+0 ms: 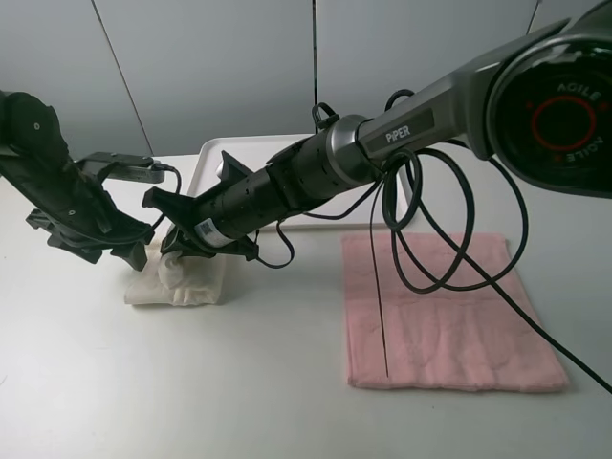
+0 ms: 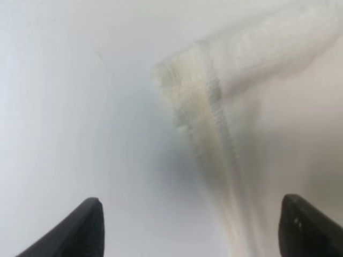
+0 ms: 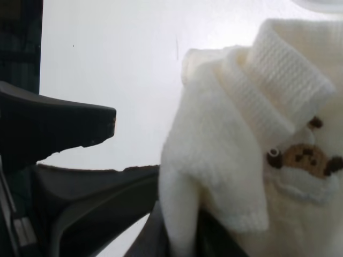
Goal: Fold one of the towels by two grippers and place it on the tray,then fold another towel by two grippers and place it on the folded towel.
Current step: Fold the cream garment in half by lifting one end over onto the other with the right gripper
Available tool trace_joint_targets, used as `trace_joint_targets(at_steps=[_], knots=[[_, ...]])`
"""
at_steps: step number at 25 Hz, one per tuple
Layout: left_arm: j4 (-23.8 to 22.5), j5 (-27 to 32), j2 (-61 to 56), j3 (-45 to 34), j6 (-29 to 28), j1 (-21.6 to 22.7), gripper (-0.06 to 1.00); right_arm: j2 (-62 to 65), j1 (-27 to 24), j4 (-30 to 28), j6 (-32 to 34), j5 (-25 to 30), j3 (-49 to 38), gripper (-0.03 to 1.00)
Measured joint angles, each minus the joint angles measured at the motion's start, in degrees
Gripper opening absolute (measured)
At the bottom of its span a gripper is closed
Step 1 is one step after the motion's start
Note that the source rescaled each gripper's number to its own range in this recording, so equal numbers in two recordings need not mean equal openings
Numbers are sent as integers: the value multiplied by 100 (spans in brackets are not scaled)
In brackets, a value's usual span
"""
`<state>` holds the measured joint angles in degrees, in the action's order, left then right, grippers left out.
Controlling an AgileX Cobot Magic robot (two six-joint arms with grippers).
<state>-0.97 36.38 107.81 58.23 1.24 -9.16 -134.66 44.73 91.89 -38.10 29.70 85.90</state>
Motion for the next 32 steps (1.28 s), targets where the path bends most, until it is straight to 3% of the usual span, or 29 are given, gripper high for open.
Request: trace_joint_targets(at_steps=[9,17,20,26,32], knots=[[-22,806,-494,658,224,61,86,0,0,9,0,21,0,4],[235,1547,-916,1319,420,549,86,-9,0,118,0,10,0,5],[375,1681,-937,1367,550,568,86,-9,11,159,0,10,0,15],[583,1725,-937,1367,753,568,86,-9,23,340,0,84,0,61],[598,1725,-937,1367,784,568,86,-9,23,485,-61,419,0,64]])
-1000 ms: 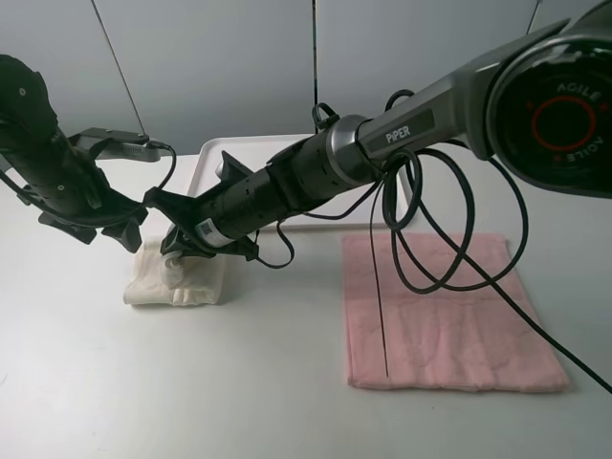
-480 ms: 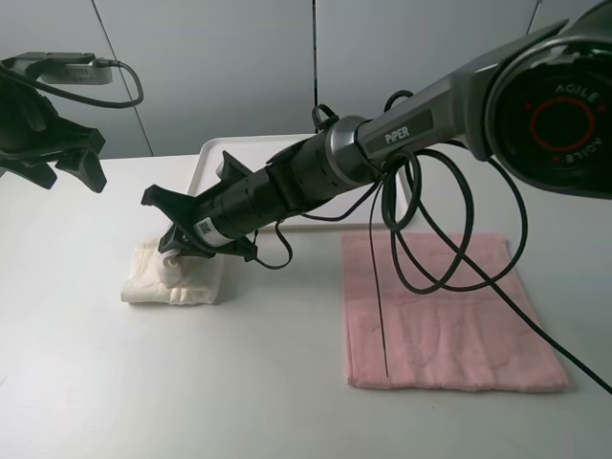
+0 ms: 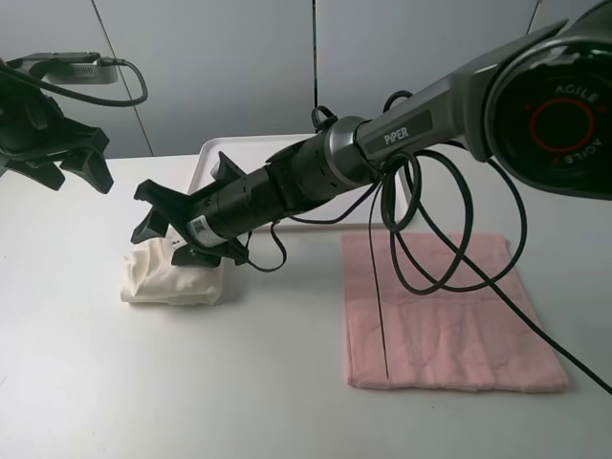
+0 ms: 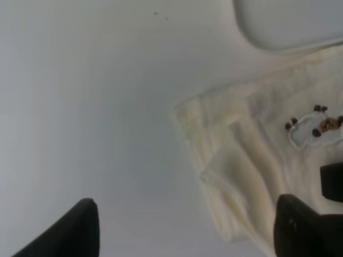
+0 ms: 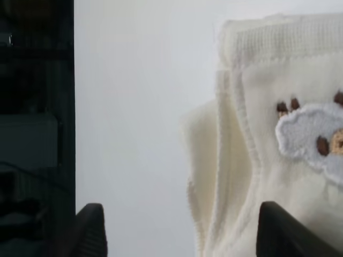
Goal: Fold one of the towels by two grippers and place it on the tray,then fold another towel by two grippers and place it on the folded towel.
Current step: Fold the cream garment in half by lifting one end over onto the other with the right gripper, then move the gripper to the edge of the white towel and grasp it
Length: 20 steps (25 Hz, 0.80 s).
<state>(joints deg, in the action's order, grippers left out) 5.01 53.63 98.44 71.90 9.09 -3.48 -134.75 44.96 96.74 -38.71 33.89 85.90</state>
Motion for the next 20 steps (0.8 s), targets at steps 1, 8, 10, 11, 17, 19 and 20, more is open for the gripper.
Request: trace_joint_targets(at_steps=[1,8,10,11,17,19,20], knots=[[0,0,0,0,0,0,86,0,-11,0,-47,64,0,64],[-11,0,0,0,0,0,86,0,-448,-208,-162,655,0,64],[-11,0,0,0,0,0,86,0,-597,-503,-133,711,0,64],[-11,0,0,0,0,0,86,0,-636,-732,-75,723,0,64],[-11,12,0,0,0,0,86,0,-702,-1686,289,655,0,64],[-11,12,0,0,0,0,86,0,-702,-1744,328,618,0,64],[-11,12,0,0,0,0,86,0,-702,-1744,354,618,0,64]])
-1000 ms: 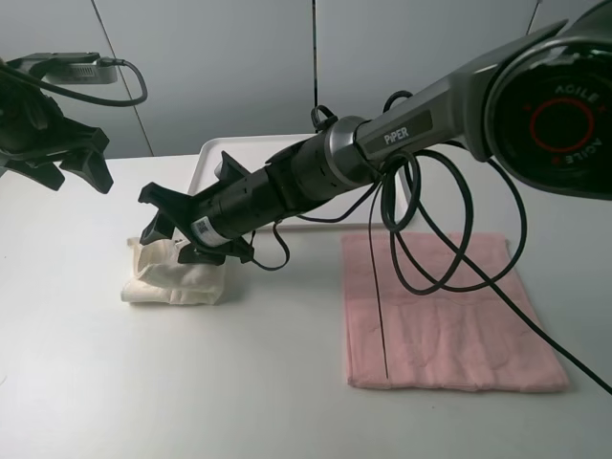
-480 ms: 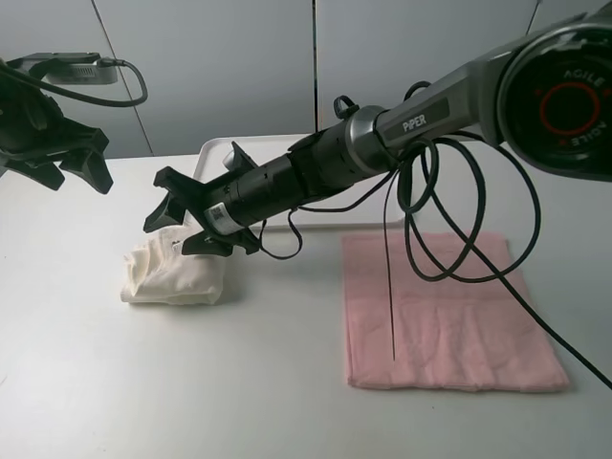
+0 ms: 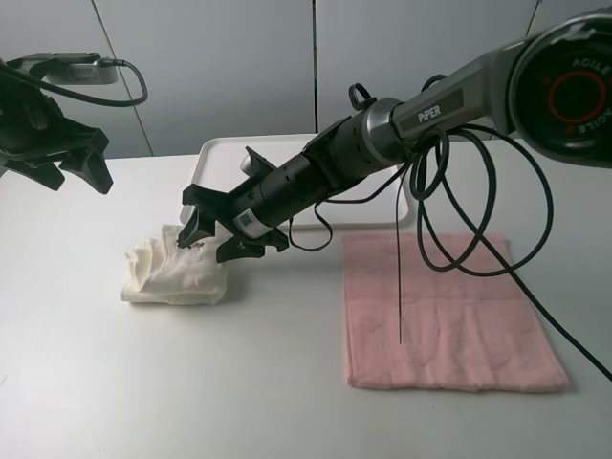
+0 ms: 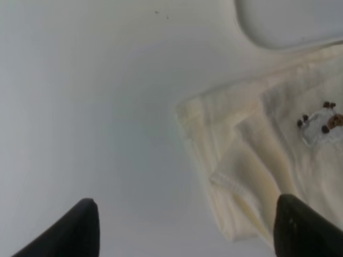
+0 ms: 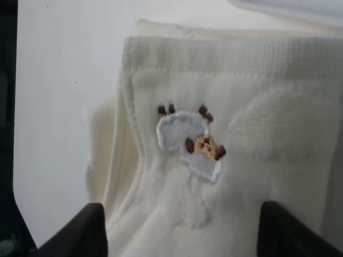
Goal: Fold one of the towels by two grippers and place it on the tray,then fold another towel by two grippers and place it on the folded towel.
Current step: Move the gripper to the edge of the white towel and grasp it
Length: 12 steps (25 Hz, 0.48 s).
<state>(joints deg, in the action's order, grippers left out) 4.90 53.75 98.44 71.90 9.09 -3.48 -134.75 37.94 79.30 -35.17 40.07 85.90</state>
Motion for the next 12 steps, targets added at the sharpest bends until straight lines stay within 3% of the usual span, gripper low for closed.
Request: trace_joint_targets(at_steps=[8,12], knots=[[0,12,0,0,9,0,86,106,-215,8,22,147,0,64],[0,12,0,0,9,0,86,255,-488,-650,426,168,0,64]])
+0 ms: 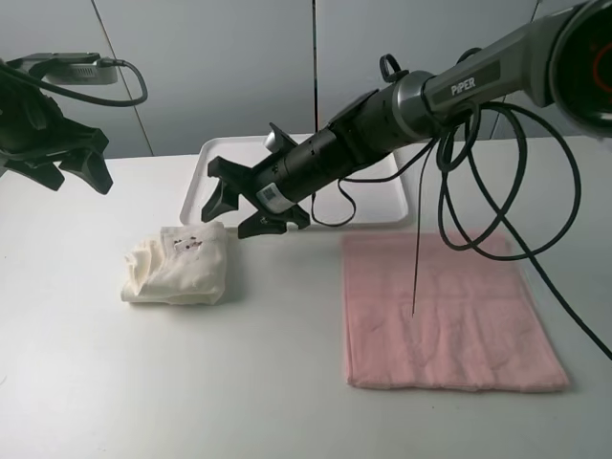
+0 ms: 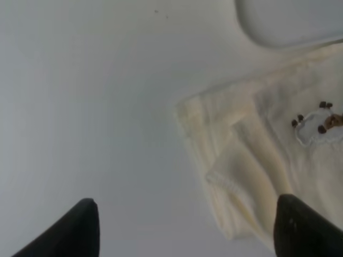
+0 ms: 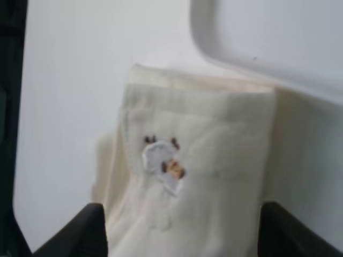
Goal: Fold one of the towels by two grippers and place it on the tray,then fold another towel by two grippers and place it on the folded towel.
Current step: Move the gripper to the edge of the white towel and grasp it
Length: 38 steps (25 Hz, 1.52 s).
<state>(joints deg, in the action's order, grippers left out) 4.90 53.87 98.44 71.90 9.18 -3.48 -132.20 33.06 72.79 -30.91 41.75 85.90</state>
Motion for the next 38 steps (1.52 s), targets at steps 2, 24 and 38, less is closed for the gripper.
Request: trace_joint_targets(at_steps=[2,24,38], knots=[[0,0,0,0,0,0,86,0,-45,-501,265,-13,0,64],[21,-12,0,13,0,0,86,-248,376,-281,345,-327,0,64],[60,-12,0,13,0,0,86,-407,707,-164,428,-602,237,64]])
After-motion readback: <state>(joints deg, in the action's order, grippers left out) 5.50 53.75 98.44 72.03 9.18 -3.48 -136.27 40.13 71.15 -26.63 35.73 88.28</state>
